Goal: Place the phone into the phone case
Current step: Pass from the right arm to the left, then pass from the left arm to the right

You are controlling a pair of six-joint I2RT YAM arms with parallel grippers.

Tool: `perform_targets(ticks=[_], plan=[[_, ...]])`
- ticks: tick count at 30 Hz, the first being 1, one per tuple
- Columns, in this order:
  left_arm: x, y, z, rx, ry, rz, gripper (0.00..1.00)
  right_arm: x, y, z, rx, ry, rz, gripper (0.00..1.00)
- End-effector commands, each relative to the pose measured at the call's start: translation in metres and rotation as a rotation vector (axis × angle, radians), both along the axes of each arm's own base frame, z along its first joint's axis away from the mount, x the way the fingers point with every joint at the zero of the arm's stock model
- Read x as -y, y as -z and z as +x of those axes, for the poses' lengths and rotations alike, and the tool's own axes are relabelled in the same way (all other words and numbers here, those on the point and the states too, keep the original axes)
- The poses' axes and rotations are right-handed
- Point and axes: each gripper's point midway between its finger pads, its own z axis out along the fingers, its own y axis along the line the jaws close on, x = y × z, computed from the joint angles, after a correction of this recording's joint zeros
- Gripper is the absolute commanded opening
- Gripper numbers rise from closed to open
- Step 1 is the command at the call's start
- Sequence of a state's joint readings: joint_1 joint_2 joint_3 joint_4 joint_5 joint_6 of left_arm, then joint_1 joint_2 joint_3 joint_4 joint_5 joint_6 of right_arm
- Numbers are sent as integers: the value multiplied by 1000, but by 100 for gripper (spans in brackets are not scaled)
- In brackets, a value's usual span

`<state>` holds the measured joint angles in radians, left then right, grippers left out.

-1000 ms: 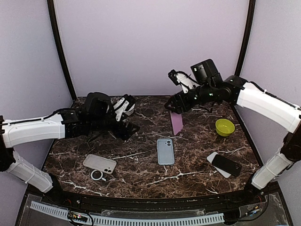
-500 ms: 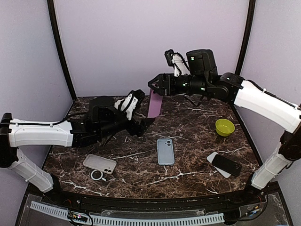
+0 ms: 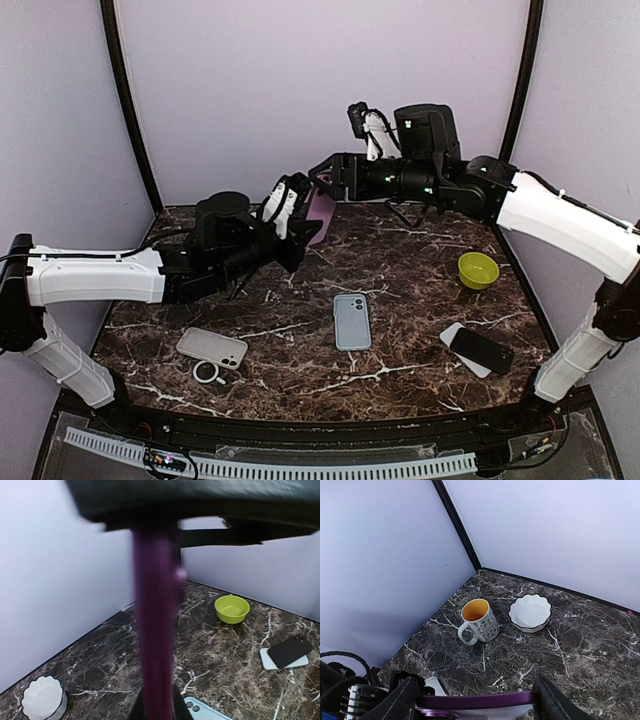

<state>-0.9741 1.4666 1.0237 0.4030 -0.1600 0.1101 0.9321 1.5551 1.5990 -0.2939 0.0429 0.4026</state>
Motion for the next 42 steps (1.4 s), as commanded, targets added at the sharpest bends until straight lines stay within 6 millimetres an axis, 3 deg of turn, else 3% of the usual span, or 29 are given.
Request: perform_targets(ticks=[1, 4, 5, 9, 10, 15, 17, 22, 26, 32, 35, 38, 42], plan=[[5, -24, -5, 16, 31, -51, 0, -8, -43, -7, 71, -32, 114, 29], [1, -29, -9, 6, 36, -66, 0, -6, -42, -10, 86, -46, 98, 33], [0, -30, -10, 1, 40, -73, 0, -4, -43, -13, 100, -56, 91, 42], [-8, -49, -23, 3, 77, -106, 0, 1, -48, -41, 212, -201, 26, 96], [-9, -50, -26, -4, 87, -103, 0, 5, -48, -47, 247, -229, 9, 98], [-31, -77, -41, -15, 86, -169, 0, 21, -55, -75, 424, -323, -4, 98], [-46, -86, -40, -8, 32, -180, 0, 26, -64, -76, 468, -303, 35, 99], [-102, -96, -16, 7, -283, -195, 0, 31, -91, -53, 450, -156, 110, 98], [-128, -94, 0, 58, -463, -109, 0, 37, -103, -24, 313, 21, 179, 96], [-145, -98, 14, 207, -637, 39, 0, 31, -98, -4, 143, 123, 222, 89], [-160, -120, 18, 313, -760, 32, 0, 21, -88, 0, 100, 160, 223, 86], [-152, -132, 22, 343, -770, -7, 0, 5, -89, -5, 115, 156, 212, 84], [-136, -136, 23, 344, -723, -31, 0, -16, -109, -17, 173, 132, 222, 83]])
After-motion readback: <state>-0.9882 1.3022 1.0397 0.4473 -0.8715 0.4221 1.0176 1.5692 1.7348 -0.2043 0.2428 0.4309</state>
